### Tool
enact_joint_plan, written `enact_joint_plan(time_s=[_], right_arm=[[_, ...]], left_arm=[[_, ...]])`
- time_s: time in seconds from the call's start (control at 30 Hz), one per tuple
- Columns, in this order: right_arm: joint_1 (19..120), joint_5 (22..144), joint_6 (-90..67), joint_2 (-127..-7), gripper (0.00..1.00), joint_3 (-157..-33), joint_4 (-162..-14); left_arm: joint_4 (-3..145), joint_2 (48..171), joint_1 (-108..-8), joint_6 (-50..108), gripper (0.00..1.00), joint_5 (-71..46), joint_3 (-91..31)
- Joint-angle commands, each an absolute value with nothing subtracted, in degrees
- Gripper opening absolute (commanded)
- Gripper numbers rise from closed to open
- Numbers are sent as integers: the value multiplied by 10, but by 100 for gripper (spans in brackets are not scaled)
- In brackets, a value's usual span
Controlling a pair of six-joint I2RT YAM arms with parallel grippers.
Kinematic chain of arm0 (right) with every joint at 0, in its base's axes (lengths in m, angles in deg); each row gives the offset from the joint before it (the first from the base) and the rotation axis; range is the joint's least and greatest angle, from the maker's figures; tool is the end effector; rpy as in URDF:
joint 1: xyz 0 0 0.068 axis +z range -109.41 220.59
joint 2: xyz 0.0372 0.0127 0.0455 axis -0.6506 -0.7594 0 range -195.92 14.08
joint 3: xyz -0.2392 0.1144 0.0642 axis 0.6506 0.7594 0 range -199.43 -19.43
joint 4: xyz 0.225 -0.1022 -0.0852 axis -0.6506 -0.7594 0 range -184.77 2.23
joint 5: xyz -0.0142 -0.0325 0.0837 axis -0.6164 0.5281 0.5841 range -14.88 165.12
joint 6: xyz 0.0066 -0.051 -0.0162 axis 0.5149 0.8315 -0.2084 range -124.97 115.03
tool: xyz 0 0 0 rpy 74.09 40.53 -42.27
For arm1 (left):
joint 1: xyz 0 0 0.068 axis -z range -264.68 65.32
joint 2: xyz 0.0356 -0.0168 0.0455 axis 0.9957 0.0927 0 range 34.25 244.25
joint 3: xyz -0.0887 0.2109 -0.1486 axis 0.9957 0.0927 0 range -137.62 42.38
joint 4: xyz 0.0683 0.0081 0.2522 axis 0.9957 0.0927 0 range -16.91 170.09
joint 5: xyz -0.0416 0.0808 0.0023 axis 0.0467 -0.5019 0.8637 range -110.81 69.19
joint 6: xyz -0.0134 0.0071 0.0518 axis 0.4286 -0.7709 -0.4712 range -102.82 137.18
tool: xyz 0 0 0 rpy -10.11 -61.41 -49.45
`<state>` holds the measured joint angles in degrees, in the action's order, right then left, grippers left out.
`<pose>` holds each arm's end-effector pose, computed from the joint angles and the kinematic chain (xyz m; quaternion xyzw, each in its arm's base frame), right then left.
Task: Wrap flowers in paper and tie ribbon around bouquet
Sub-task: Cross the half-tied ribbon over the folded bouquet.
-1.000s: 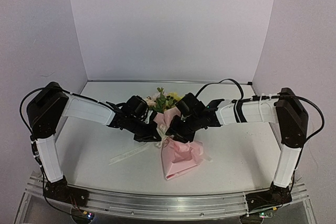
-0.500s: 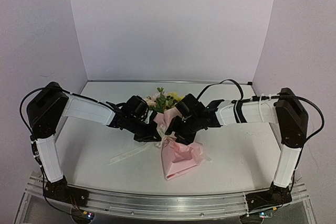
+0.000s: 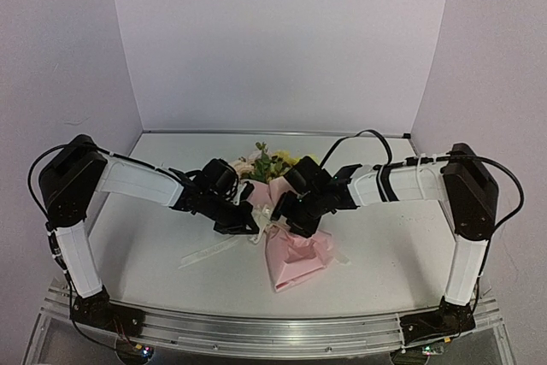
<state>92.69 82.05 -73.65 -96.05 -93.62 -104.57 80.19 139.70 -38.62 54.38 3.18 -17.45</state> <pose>0.2488 0.3266 0.1792 0.1173 0.9388 0.3055 0.1078 0.2456 -0.2759 0.1501 0.1378 0.9189 -0.3549 0.1030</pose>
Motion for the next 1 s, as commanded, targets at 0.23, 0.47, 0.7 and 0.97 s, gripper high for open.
enact_joint_plan(time_s=[0.23,0.47,0.7,0.97], right_arm=[[915,780,-761,-935,57,-936,-1032],[913,775,-764,-942,52,-951,-1024],[910,782,-764,-950,31,-967,-1024],[910,803,-759,-949,16,-968,-1024]], left_arm=[[813,1352,-388,506,0,43,-184],[813,1350,-389,505,0,46,-182],[816,1353,-388,496,0,47,-188],[819,1357,-389,493,0,45,-195]])
